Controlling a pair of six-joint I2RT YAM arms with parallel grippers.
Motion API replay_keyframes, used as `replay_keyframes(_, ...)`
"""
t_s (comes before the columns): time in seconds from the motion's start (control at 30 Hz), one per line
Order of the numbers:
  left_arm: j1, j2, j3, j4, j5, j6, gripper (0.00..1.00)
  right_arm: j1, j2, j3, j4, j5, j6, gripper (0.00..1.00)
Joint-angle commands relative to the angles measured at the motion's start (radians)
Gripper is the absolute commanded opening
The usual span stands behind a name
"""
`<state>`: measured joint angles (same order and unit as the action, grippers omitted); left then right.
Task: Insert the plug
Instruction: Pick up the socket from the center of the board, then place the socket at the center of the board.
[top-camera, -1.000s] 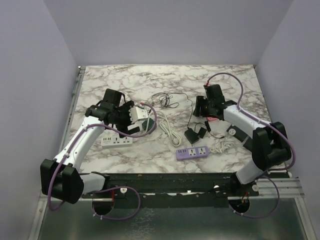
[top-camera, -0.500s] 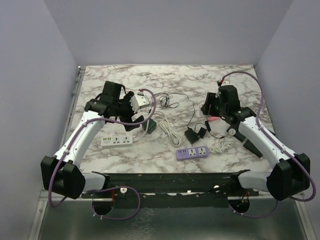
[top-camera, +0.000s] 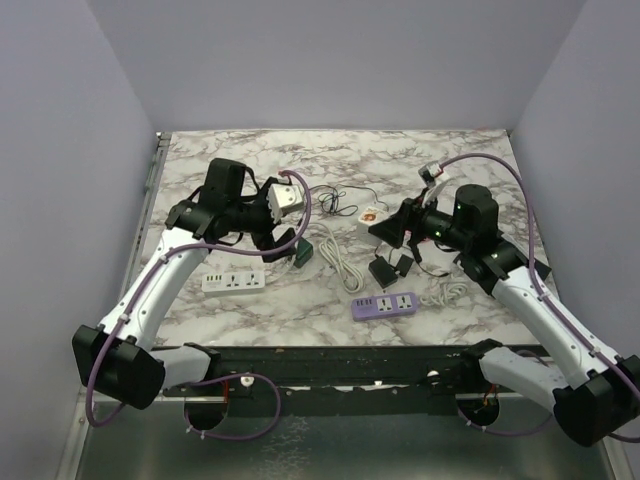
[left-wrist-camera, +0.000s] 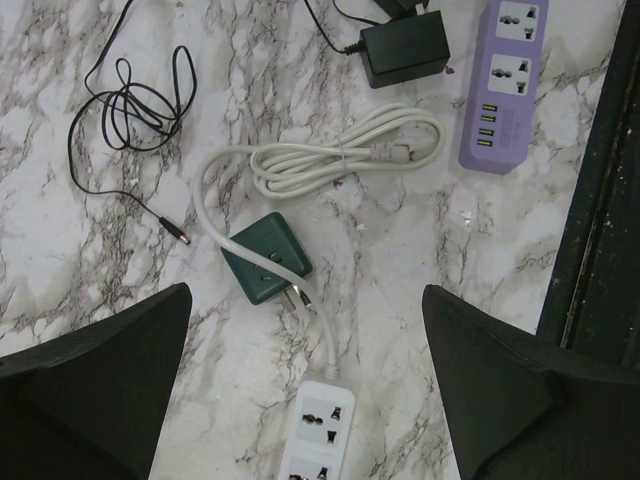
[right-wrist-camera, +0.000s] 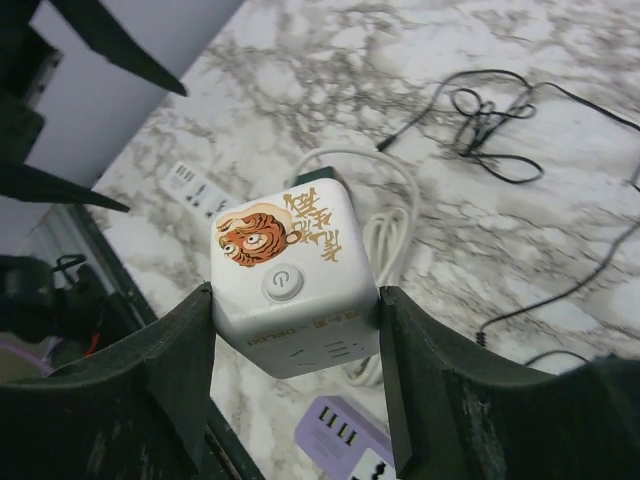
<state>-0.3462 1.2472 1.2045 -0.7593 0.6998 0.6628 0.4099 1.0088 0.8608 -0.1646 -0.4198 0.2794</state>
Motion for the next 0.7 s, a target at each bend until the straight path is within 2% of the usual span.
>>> replay_keyframes(0.0, -0.030, -0.041, 0.022, 0.008, 0.063, -0.025, 0.99, 0.038, 0.000, 0.004, 0.153, -0.224, 0.003, 0.19)
replay_keyframes(0.47, -0.081, -0.077, 0.001, 0.008, 0.108, -0.071, 0.99, 0.110, 0.057, 0.045, 0.214, -0.319, -0.032, 0.18)
replay_keyframes(0.67, -0.105, -0.093, -0.008, 0.008, 0.157, -0.100, 0.99, 0.143, 0.103, 0.057, 0.228, -0.407, -0.068, 0.14)
